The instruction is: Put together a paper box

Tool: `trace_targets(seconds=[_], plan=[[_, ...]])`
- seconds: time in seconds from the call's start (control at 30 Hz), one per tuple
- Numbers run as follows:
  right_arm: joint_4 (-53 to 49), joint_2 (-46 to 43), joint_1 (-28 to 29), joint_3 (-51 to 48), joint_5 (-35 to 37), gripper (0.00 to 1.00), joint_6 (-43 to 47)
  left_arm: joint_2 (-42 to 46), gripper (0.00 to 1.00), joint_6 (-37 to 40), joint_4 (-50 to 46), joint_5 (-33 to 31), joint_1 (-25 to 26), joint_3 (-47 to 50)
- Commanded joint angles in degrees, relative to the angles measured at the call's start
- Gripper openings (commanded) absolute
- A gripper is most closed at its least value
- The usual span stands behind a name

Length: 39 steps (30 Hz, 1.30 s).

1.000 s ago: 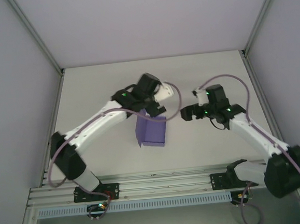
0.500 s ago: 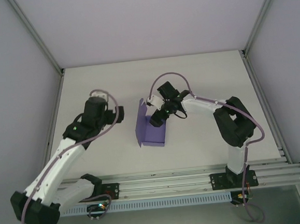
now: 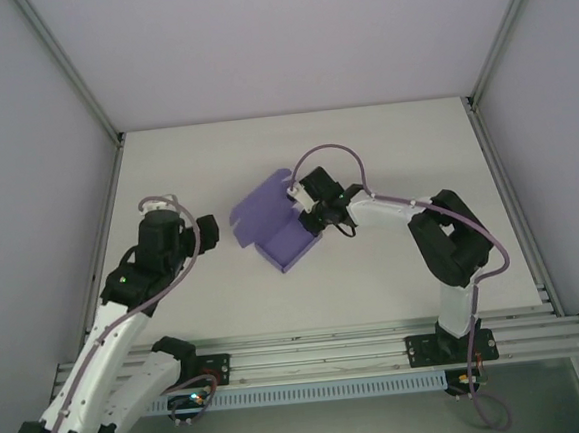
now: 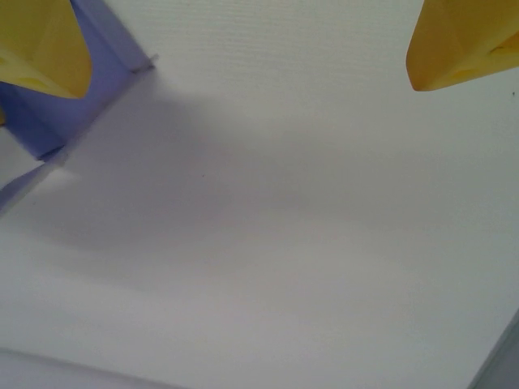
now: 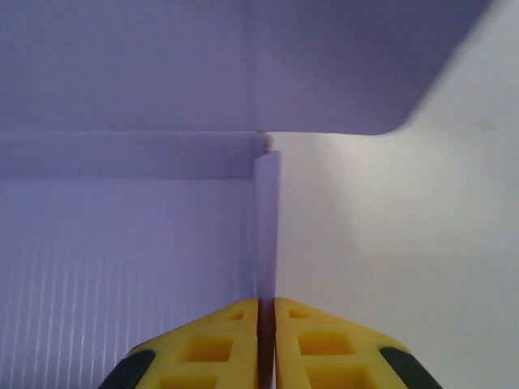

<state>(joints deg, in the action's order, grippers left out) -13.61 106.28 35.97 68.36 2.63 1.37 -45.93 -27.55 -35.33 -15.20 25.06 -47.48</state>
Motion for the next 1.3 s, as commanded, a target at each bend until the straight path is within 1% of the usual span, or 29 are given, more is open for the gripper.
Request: trace_targets(seconds=[0.0,0.07,0.1,0.13,0.17,0.23,0.27,0.3,0.4,0.43,0.47,0.5,0.53,0.57,0.6,0.63,0.7,0.73,0.8,0.83,0.9,0.97,1.0,1.07,1.1,1.13,1.17,1.2,1.27], plan=[[-4.48,-4.39,1.65,-2.46,17.4,0.11,-19.41,-2.26,1.0,-1.72,0.79,1.06,-0.23,-0.31],[-5.91,-6.14,3.53,-5.14,21.21,0.12,-28.0,-3.79,1.0,-1.31,2.61,2.28,-0.19,-0.49],[-6.63,-6.65,4.35,-6.35,21.95,0.12,-31.68,-4.54,1.0,-1.0,3.47,3.01,-0.22,-0.56],[-8.99,-6.94,5.14,-7.02,23.57,0.13,-37.11,-5.54,1.0,-0.84,4.07,3.74,-0.27,-0.81],[-10.08,-7.17,5.94,-7.71,24.36,0.13,-40.37,-6.28,1.0,-0.5,4.51,4.42,-0.26,-1.18],[-12.14,-7.79,7.35,-8.89,26.02,0.17,-45.87,-7.94,1.0,0.87,5.66,6.6,-0.26,-1.79],[-12.12,-8.34,7.8,-9.32,25.79,0.18,-46.89,-8.57,1.0,1.86,6.44,8.07,-0.21,-1.82],[-11.62,-8.84,8.31,-9.71,25.58,0.22,-47.23,-9.18,1.0,3.35,7.51,10.06,-0.19,-1.82],[-9.49,-10.7,8.75,-10.62,25.01,0.27,-45.78,-10.54,1.0,8.78,12.09,18.35,-0.1,-0.63],[-9.12,-11.77,8.77,-10.54,25.37,0.3,-44.39,-11.12,1.0,10.44,12.91,20.87,0.03,-0.59],[-9.2,-12.94,8.69,-10.44,25.87,0.36,-43.21,-11.7,1.0,12.46,13.7,23.71,0.16,-0.53],[-8.43,-14.52,8.6,-10.43,25.74,0.4,-40.93,-12.3,1.0,14.72,14.37,26.41,0.4,-0.46],[-7.34,-16.26,8.44,-10.68,25.05,0.44,-37.86,-12.99,1.0,16.33,14.54,27.51,0.72,-0.53],[-6.36,-17.95,8.27,-10.92,24.26,0.5,-34.26,-13.87,1.0,18.21,14.71,28.58,1.11,-0.7],[-4.75,-19.88,7.65,-11.26,22.71,0.57,-28.82,-15.02,1.0,20.33,14.93,29.76,1.59,-0.97],[-2.2,-21.33,6.86,-11.89,19.6,0.65,-21.74,-16.3,1.0,22.39,14.82,30.74,1.94,-1.43],[1.41,-23.66,3.82,-13.1,12.8,0.98,-9.32,-19.66,1.0,26.12,14.85,32.87,2.43,-2.79],[1.87,-24.32,1.83,-13.04,8.31,1.0,-4.11,-21.49,0.99,27.19,14.62,33.2,2.5,-3.94],[0.85,-24.63,-3.06,-11.7,-2.98,1.0,5.24,-25.76,0.88,28.91,13.05,34.26,2.63,-7.36],[-0.14,-24.29,-5.2,-10.75,-7.97,1.0,8.94,-27.65,0.85,30.16,12.18,34.8,2.82,-8.98],[-4.37,-22.08,-8.97,-7.06,-16.23,0.99,15.65,-30.75,0.78,32.98,11.38,35.22,3.2,-11.29],[-9.1,-18.65,-11.49,-2.66,-21.68,1.0,20.95,-32.86,0.7,35.61,11.17,35.37,3.45,-12.85],[-12.08,-16.46,-12.54,0.0,-23.88,0.96,23.7,-33.81,0.65,36.71,11.02,35.04,3.56,-13.56],[-16.03,-12.49,-14.05,4.81,-24.93,0.88,25.35,-35.66,0.57,37.51,9.38,34.59,3.79,-15.43],[-18.34,-10.45,-14.75,7.23,-25.41,0.83,26.02,-36.63,0.54,37.95,8.27,34.85,4.01,-16.32],[-19.87,-8.9,-15.29,9.03,-25.87,0.8,26.28,-37.31,0.54,38.62,7.58,34.97,4.16,-16.8],[-21.07,-7.51,-15.85,10.48,-26.4,0.74,26.7,-38.01,0.53,39.5,7.27,34.91,4.35,-17.06],[-21.99,-6.5,-16.31,11.73,-27.08,0.67,27.13,-38.65,0.52,40.29,7.09,34.63,4.57,-17.32],[-22.76,-5.14,-16.82,12.88,-27.18,0.48,27.73,-39.86,0.48,41.32,6.22,33.11,4.92,-18.18]])
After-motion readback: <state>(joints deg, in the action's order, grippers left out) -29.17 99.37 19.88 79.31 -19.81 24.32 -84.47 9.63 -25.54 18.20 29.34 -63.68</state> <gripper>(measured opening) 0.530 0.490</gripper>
